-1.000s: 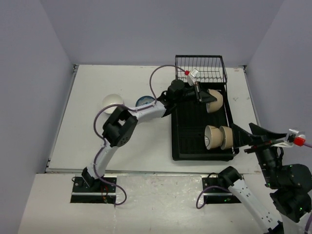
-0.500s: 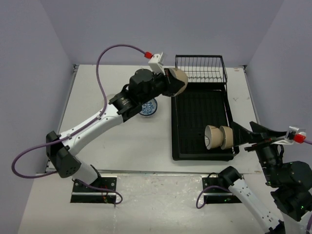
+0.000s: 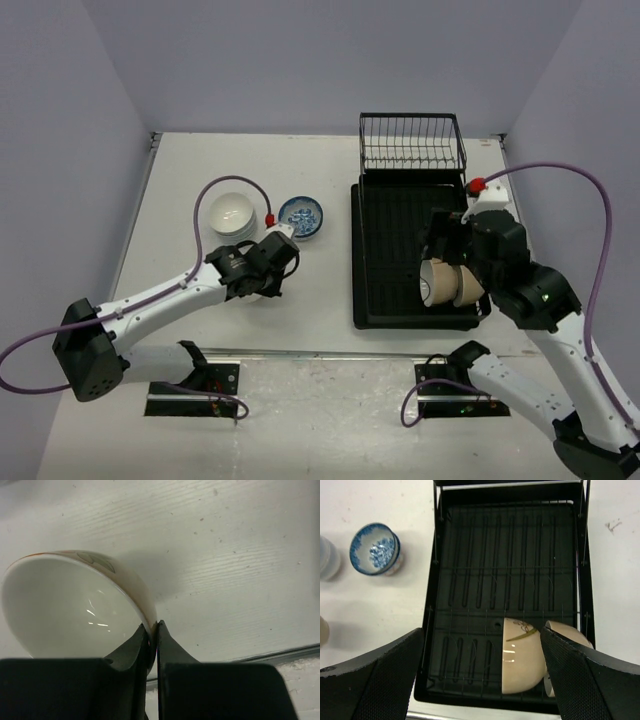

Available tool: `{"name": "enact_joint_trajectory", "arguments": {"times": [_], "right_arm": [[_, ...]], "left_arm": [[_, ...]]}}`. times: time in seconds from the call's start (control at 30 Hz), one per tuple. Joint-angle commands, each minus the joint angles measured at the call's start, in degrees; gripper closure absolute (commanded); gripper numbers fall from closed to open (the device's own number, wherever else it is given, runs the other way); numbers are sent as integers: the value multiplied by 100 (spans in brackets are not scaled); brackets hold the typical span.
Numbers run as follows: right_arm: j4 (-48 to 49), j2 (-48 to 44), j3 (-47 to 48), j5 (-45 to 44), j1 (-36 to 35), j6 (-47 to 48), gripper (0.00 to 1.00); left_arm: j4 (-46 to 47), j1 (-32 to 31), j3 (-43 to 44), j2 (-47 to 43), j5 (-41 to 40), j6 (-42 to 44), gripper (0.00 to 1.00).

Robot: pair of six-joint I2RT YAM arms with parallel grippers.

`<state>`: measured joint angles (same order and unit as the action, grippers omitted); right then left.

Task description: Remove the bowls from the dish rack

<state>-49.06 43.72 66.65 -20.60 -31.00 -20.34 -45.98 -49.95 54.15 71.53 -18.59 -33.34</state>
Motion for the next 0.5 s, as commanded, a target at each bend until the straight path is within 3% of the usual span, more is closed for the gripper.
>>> {"name": "enact_joint_trajectory", "arguments": {"times": [0.0,0.43,0.47], "right_arm": [[-332,-127,322,29,-2,118,1],[-157,-760,32,-32,-2,153,1],[-113,-804,15,-14,-2,153,1]], "left_arm": [[97,-23,-211,-245,-356,-6,100],[941,-76,-353,836,13,65,99],[967,-76,-344,845,-22,65,92]]}}
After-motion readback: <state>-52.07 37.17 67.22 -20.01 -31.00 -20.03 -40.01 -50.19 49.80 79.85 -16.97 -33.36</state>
